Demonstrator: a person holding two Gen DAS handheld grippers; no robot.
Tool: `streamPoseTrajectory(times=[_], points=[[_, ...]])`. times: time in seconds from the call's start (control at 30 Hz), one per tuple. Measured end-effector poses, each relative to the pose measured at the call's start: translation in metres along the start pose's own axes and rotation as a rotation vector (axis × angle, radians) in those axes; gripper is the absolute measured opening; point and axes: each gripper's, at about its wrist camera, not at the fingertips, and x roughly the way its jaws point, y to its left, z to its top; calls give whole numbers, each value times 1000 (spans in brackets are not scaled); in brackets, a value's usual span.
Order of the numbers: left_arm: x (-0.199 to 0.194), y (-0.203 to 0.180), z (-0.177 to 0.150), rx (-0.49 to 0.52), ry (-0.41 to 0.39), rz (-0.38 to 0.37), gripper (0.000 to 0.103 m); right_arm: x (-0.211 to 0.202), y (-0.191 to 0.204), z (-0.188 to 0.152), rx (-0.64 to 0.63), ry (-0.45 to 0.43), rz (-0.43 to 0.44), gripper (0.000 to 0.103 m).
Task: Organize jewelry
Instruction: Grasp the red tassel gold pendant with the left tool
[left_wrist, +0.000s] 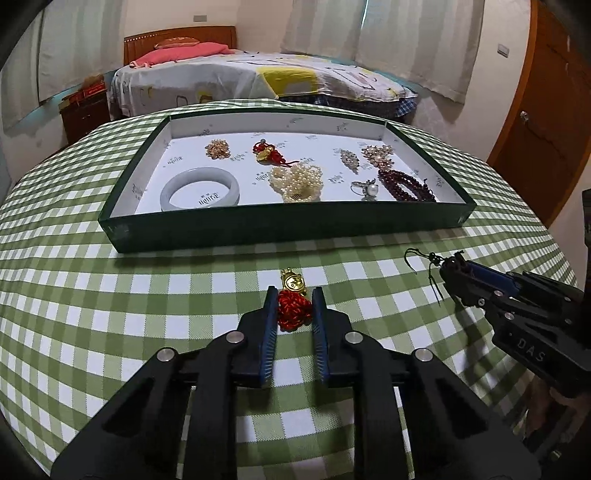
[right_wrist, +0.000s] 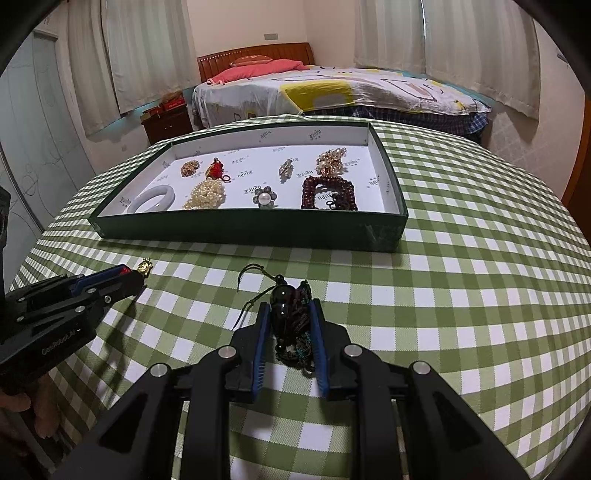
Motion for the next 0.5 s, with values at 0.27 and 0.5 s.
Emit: streamPoseTrajectory(times=[0.27,0.5], points=[[-5,0,-1,-6,-13,-11,15,-1,0,0,3,-4,3,22],[-12,0,3,-4,-30,-3,15,-6,3,1,-1,-16,8,22]])
